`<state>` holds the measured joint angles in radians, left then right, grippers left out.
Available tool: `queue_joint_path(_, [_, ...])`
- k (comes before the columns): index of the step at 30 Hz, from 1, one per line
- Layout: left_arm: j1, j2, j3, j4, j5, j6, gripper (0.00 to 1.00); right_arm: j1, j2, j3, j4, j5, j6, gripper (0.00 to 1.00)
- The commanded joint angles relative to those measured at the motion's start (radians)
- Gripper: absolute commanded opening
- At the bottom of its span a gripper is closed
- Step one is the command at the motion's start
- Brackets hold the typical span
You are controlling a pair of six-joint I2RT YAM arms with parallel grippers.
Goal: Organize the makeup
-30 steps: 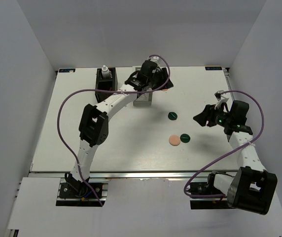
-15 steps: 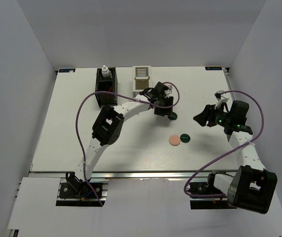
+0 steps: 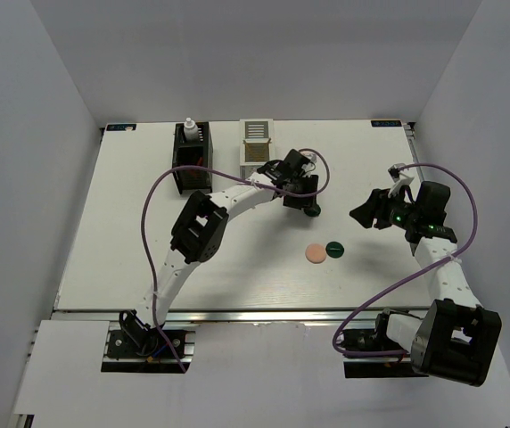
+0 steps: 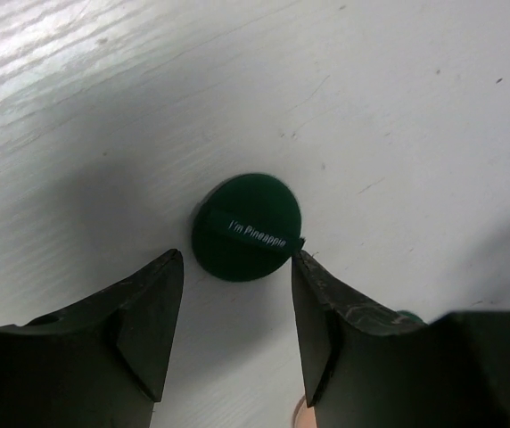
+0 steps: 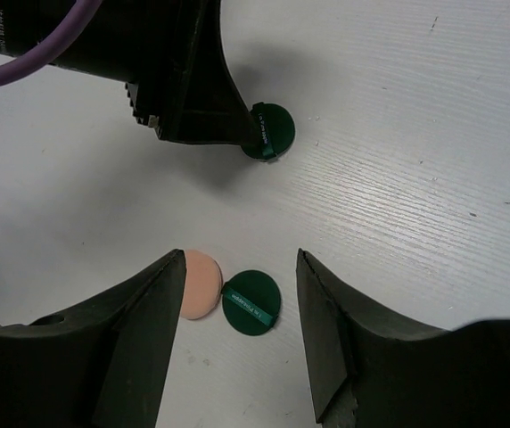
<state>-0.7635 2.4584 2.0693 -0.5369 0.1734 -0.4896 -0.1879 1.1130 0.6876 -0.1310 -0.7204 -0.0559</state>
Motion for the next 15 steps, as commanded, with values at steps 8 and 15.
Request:
queue_joint_path(8, [-0.046,0.071,0.042,-0.026,-0.121,0.036,0.48,-0.004,-0.008,-0.02,0.021,0.006,0.004,0.59])
queue_joint_path(15, [-0.057,0.074,-0.005,-0.035,-0.129,0.049,0.25,-0.005,-0.002,-0.022,0.033,0.006,0.008,0.59])
